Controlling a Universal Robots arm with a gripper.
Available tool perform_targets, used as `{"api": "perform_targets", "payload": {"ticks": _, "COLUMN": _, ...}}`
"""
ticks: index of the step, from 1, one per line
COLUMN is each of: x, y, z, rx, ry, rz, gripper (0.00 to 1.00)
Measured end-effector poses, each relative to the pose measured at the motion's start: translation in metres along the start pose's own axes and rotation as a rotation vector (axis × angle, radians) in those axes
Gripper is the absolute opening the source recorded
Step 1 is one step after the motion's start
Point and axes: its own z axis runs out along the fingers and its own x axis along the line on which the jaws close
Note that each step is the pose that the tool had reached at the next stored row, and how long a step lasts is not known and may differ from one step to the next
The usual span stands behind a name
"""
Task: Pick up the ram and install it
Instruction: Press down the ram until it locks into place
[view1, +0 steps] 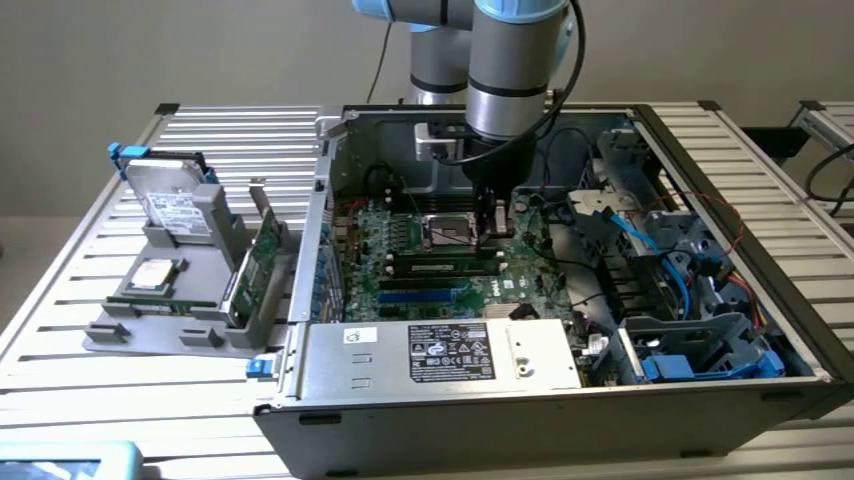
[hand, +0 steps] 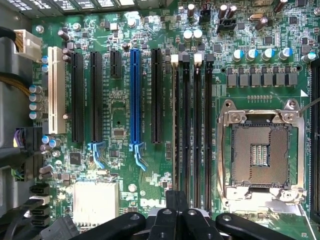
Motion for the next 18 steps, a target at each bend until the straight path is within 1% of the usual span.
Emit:
{"api": "perform_targets", "payload": {"ticks": 6, "x": 0.0, "y": 0.0, "z": 0.0013, "rx": 0.0008, "ry": -0.0003, "rz": 0.001, "gripper": 0.11}}
{"api": "perform_targets", "payload": {"ticks": 8, "x": 0.0, "y": 0.0004, "z": -0.0003, "rx": 0.0008, "ry": -0.0018, "rz": 0.003, "gripper": 0.11}}
{"api": "perform_targets", "payload": {"ticks": 9, "x": 0.0, "y": 0.001, "z": -0.0021, "rx": 0.0007, "ry": -0.0011, "rz": 0.004, "gripper": 0.11}}
{"api": "perform_targets", "payload": {"ticks": 12, "x": 0.001, "y": 0.0041, "z": -0.0048, "rx": 0.0006, "ry": -0.0006, "rz": 0.004, "gripper": 0.11}}
{"api": "perform_targets", "payload": {"ticks": 18, "x": 0.001, "y": 0.0128, "z": -0.0089, "rx": 0.0006, "ry": -0.0005, "rz": 0.005, "gripper": 0.11}}
